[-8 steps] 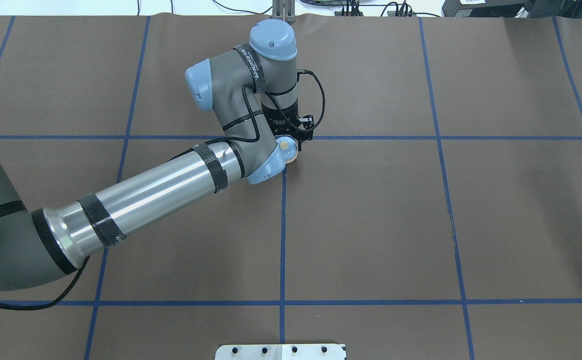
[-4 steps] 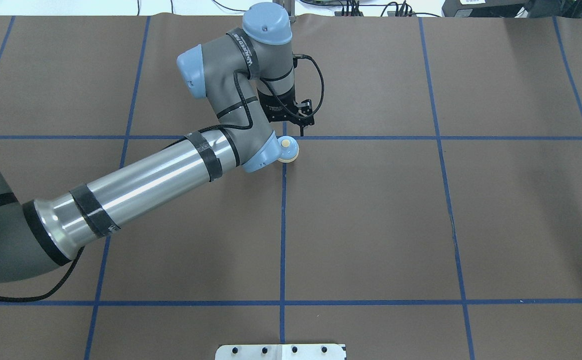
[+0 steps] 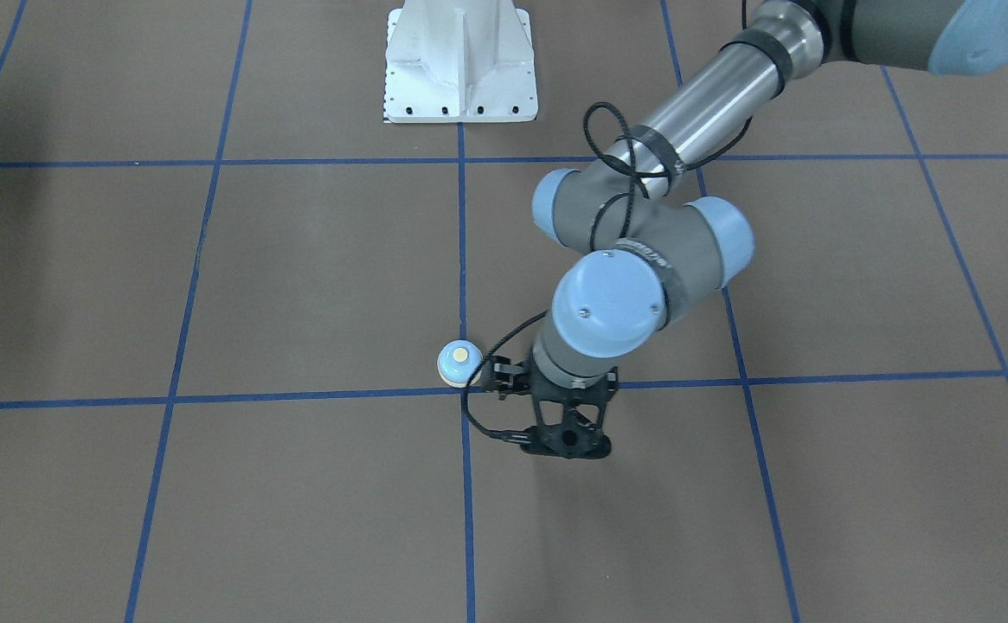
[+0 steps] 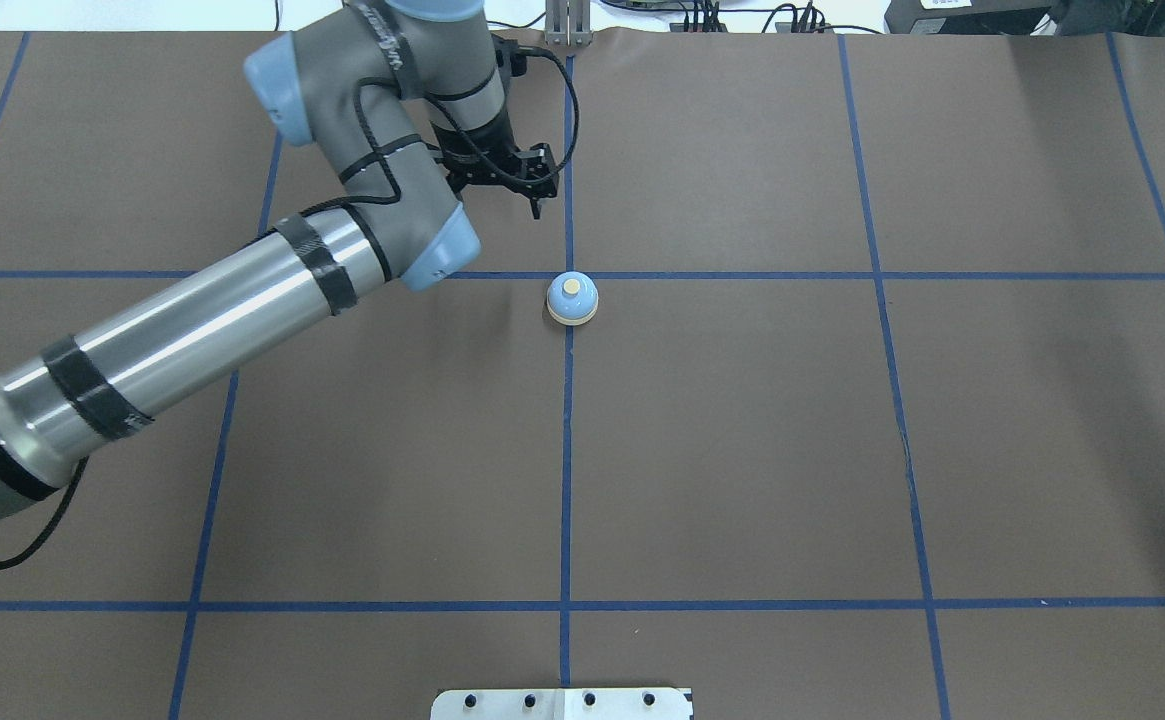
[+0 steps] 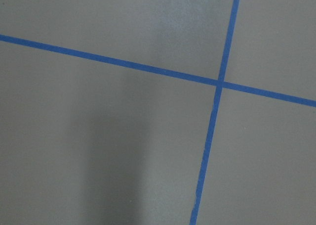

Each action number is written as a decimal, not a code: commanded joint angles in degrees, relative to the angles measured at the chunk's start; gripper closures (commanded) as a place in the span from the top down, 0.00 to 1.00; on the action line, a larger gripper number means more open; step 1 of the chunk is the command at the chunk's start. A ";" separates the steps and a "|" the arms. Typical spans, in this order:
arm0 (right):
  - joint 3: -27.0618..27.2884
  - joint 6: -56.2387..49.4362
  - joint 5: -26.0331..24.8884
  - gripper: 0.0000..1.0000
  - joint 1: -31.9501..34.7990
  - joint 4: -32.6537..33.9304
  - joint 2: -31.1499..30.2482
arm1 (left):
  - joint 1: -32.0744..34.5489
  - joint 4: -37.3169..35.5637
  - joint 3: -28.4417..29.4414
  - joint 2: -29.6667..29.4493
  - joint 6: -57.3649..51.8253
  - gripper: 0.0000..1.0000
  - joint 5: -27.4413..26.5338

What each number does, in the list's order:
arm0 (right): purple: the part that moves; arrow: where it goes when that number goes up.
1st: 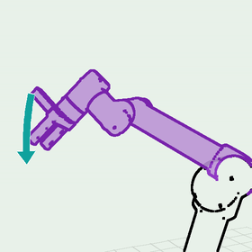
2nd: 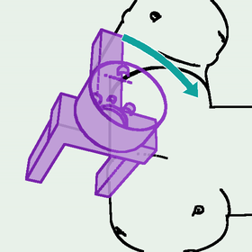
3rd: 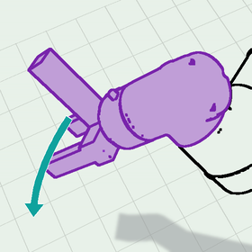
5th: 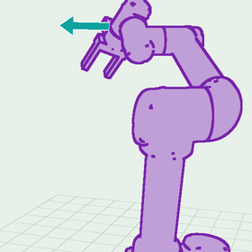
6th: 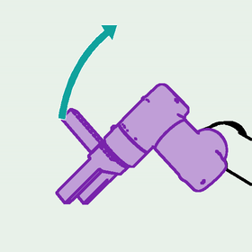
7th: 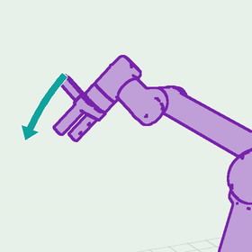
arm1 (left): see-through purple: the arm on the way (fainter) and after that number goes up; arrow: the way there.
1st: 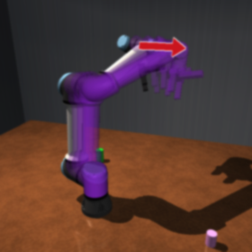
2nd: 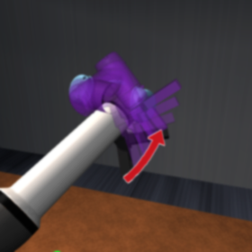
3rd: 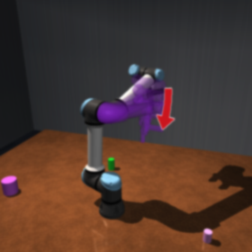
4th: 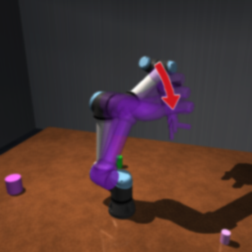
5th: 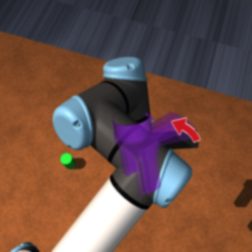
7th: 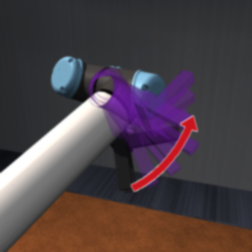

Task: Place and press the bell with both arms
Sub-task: 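Open the left gripper and withdraw it away from the bell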

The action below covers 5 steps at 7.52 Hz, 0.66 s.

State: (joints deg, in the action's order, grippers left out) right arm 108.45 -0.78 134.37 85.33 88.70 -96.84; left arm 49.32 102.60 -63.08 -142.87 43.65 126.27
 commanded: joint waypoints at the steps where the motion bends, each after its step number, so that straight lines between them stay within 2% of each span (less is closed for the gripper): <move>1: -0.70 1.22 0.11 1.00 -0.16 -0.72 2.78 | 6.54 -0.03 -9.22 12.30 -11.35 0.99 3.87; 3: -0.79 3.32 0.28 1.00 -2.25 -1.42 6.12 | 12.61 -0.03 -18.35 23.72 -18.66 0.99 4.16; 5: -2.27 5.08 0.11 1.00 -8.47 -0.72 12.18 | 19.02 -3.95 -22.86 29.90 -28.04 1.00 4.25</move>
State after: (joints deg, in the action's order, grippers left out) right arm 107.12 2.87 134.68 80.91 87.78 -88.18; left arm 63.89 101.42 -82.53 -117.45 22.09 130.43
